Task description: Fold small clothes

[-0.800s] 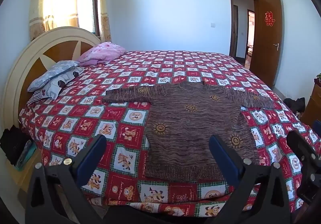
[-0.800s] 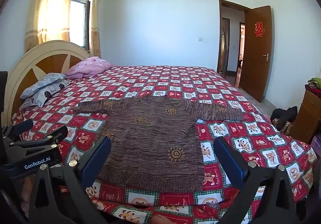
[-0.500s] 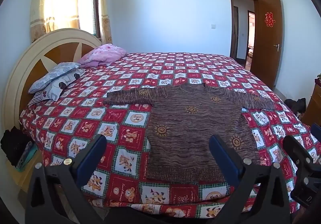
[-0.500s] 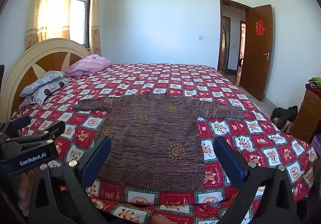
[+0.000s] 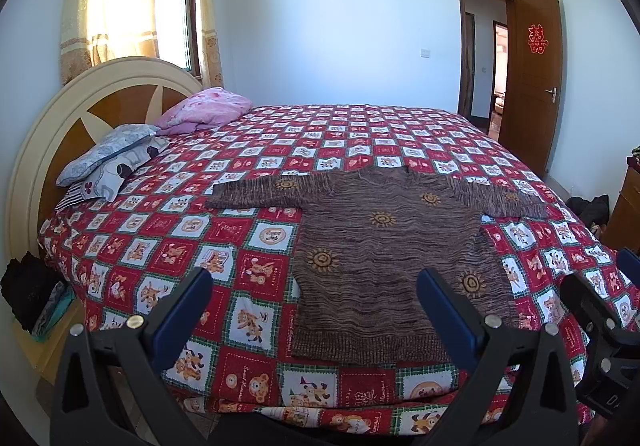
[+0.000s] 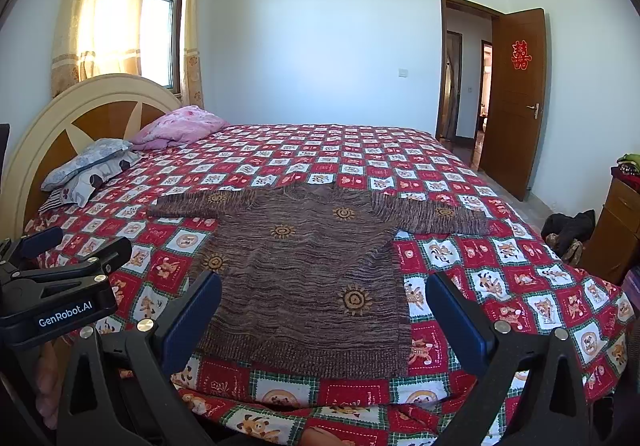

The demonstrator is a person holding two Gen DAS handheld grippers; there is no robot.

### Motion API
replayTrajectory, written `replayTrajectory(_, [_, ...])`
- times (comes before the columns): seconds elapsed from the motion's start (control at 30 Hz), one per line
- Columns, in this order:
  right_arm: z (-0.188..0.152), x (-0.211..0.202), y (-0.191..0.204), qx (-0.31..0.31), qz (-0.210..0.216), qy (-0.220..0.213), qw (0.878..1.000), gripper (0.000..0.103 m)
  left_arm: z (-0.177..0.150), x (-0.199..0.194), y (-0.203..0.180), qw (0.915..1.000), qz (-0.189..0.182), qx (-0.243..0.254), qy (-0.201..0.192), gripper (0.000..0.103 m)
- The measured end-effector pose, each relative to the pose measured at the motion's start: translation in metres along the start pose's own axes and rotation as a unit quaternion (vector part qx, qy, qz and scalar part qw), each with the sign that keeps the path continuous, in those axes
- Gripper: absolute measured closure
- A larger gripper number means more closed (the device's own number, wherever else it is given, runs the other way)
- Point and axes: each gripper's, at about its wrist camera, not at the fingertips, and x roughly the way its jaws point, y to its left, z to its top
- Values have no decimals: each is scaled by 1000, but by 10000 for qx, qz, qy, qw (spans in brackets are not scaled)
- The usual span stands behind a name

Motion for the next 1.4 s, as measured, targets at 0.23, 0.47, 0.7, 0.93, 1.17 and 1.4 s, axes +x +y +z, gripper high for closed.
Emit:
replayTrajectory(0.23, [1, 0, 0, 7, 14, -2, 10000, 1, 1, 0, 0, 10000, -6, 3, -2, 0])
replayTrajectory(0.47, [1, -1, -1, -9, 31, 8, 10000, 1, 0, 0, -1, 10000, 9, 7, 0, 0])
replayTrajectory(0.7, [1, -1, -1, -16, 46, 9, 10000, 1, 0, 0, -1, 10000, 5, 5, -13, 0])
replayTrajectory(0.93, [1, -1, 0, -27, 52, 18, 10000, 1, -1, 1, -1, 10000, 9, 11, 0, 0])
replayTrajectory(1.17, [1, 0, 1, -43, 65, 28, 10000, 1, -1, 1, -1, 10000, 9, 3, 8, 0])
replayTrajectory(1.4, [1, 0, 2, -68, 82, 41, 9999, 1, -1, 1, -1, 10000, 7, 7, 4, 0])
